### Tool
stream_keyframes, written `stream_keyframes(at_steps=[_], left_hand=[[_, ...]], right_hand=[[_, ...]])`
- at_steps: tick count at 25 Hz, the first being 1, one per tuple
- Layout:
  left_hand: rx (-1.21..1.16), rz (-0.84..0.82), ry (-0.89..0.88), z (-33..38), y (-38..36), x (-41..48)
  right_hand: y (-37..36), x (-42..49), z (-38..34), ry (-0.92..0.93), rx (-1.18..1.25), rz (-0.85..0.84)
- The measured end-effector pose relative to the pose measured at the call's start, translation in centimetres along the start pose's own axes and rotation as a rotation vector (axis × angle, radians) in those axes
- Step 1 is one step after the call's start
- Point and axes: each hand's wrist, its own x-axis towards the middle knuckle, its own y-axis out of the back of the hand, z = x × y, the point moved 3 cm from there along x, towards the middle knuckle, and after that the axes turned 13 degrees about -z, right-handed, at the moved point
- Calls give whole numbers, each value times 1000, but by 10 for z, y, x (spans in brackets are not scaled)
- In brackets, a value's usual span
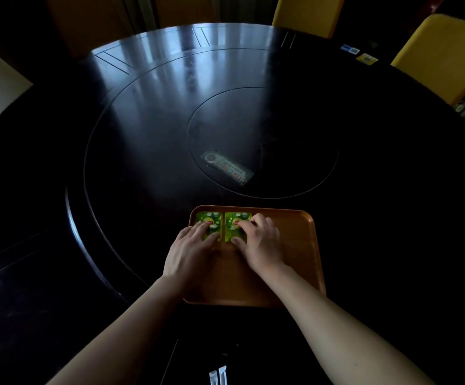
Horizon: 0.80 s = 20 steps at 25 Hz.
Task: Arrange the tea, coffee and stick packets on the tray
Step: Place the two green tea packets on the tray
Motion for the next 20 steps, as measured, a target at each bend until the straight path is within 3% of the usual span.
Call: stream_keyframes(at_steps=[20], left_hand=[[-57, 23, -21, -3, -6, -5]], right_hand=[[0, 1, -2, 7, 114, 31]])
